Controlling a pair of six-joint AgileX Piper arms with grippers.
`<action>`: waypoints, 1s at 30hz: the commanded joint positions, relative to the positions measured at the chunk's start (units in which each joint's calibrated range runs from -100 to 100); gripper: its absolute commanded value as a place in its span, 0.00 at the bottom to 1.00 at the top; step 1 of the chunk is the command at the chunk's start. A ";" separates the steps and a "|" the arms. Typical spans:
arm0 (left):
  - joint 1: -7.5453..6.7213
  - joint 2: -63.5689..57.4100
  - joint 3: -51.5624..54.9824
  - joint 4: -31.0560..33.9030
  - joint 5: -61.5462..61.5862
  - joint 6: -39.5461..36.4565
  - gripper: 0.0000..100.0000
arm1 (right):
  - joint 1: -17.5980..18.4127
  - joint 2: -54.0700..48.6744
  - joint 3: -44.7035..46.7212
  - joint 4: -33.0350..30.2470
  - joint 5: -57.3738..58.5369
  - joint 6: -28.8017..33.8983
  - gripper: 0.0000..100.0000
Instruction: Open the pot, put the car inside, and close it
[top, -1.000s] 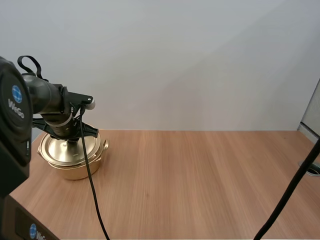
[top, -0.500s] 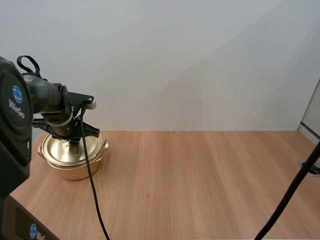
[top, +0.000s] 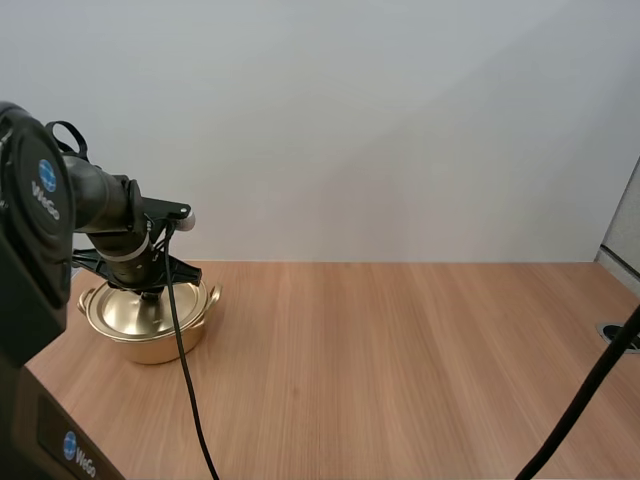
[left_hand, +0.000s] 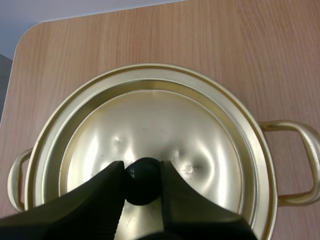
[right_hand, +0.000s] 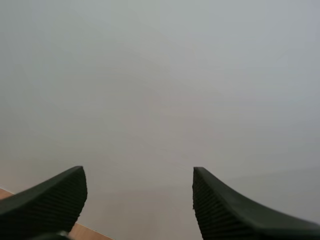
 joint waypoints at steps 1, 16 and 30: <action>0.00 0.02 -0.03 -0.03 -0.11 0.01 0.00 | -0.03 -0.03 0.07 0.38 0.00 -0.03 1.00; 0.00 0.02 -0.03 0.10 -0.30 -1.09 0.19 | -0.03 -0.03 0.07 0.82 0.00 -0.35 1.00; 0.00 -0.25 -0.07 1.24 -2.36 1.05 1.00 | -0.03 -0.03 0.07 1.28 0.00 -0.90 1.00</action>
